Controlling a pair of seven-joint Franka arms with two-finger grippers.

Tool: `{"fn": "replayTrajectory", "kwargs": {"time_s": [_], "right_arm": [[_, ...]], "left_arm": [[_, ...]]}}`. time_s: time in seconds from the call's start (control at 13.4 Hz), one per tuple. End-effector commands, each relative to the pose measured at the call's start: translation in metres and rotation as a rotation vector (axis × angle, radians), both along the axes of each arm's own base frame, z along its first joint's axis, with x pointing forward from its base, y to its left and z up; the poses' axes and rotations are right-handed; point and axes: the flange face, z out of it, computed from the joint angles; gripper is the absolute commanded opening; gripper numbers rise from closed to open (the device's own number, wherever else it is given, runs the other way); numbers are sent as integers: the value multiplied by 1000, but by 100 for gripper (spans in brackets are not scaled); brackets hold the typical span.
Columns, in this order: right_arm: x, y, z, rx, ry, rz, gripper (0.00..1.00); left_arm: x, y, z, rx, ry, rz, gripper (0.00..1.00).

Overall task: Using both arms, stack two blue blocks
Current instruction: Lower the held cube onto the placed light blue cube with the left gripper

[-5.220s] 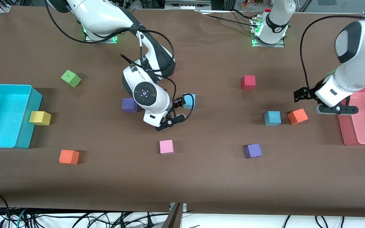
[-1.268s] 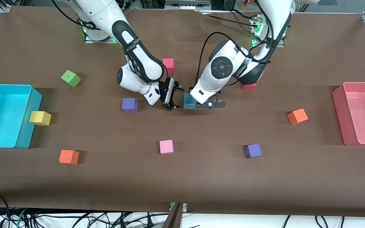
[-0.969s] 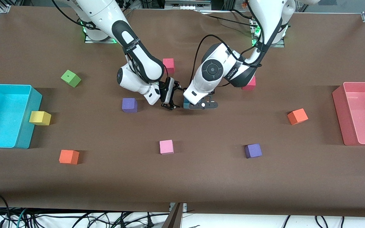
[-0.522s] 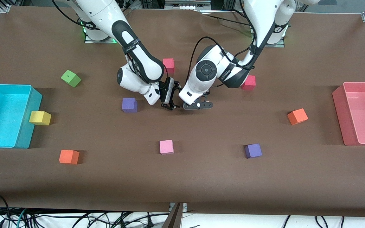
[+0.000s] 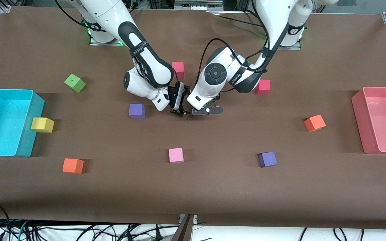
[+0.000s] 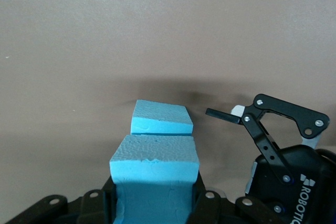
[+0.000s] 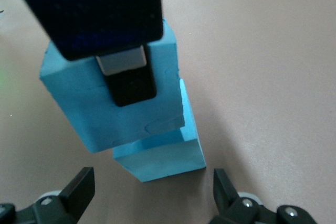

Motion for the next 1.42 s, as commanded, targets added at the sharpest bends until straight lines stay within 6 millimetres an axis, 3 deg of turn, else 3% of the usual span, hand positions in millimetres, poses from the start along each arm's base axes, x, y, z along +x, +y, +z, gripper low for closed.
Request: {"fn": "replayTrajectory", "kwargs": {"time_s": [0.0,0.75,0.89,1.19,1.34], "right_arm": [[-2,-1,4,23,-3,2,100],[-1,-1,6,24,-7,1,100],[-1,0,6,24,-6,3,100],[-1,-1,6,24,-8,2,100],[-1,-1,6,24,-8,2,100]], "left_arm": [[5,-5,0,-1,-9,5,4],[6,-8,-6,-7,-26,9,10],[6,-7,-7,0,-31,2,18],[6,-7,-9,4,-32,-1,47],[6,-7,-9,3,-31,0,54]]}}
